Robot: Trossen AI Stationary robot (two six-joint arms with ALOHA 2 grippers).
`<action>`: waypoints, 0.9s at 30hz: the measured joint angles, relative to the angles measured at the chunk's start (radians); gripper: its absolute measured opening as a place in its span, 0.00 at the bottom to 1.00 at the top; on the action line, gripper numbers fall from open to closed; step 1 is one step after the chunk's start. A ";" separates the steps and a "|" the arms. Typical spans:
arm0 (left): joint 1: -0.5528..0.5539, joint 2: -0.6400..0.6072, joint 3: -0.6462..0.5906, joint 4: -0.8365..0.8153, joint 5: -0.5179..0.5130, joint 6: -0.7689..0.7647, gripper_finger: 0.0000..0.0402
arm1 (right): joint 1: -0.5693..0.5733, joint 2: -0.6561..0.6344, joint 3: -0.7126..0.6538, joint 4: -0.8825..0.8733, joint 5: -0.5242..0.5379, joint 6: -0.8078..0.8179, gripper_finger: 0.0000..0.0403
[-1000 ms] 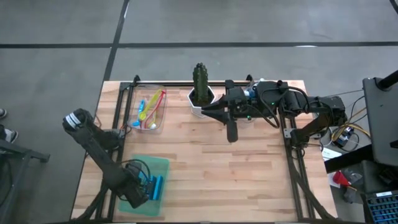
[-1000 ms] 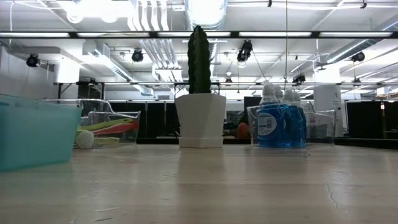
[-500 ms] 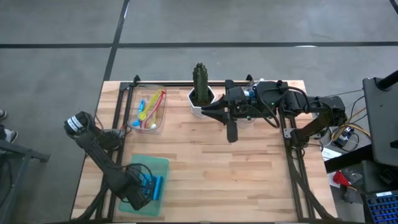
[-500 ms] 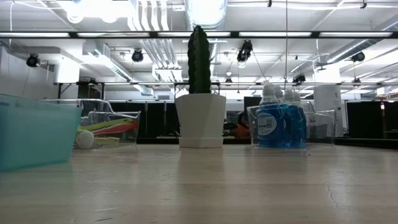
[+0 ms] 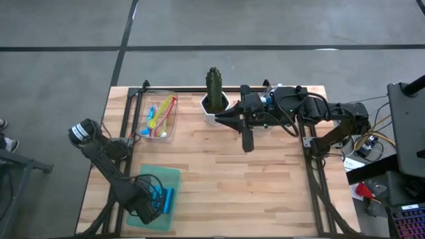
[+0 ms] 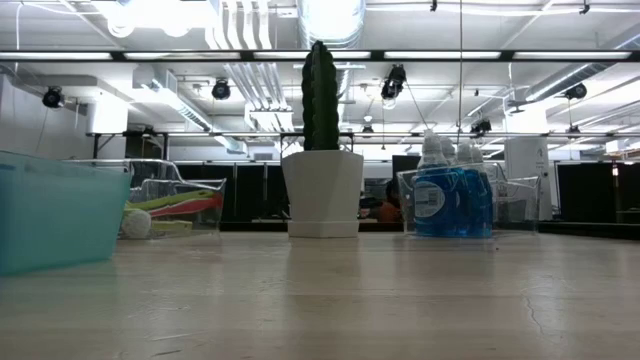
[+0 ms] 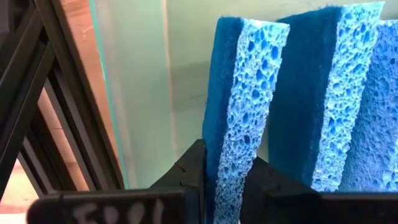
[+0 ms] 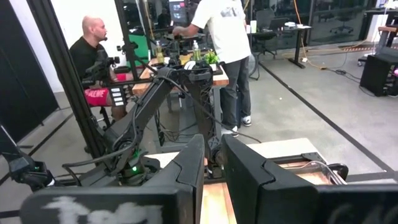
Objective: Pick & Place Kitchen Sink Supplies
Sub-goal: Put the sponge into the green bin
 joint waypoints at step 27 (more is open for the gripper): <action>0.000 -0.005 0.008 0.019 0.012 -0.002 0.25 | 0.000 0.001 0.000 0.000 0.000 -0.001 0.13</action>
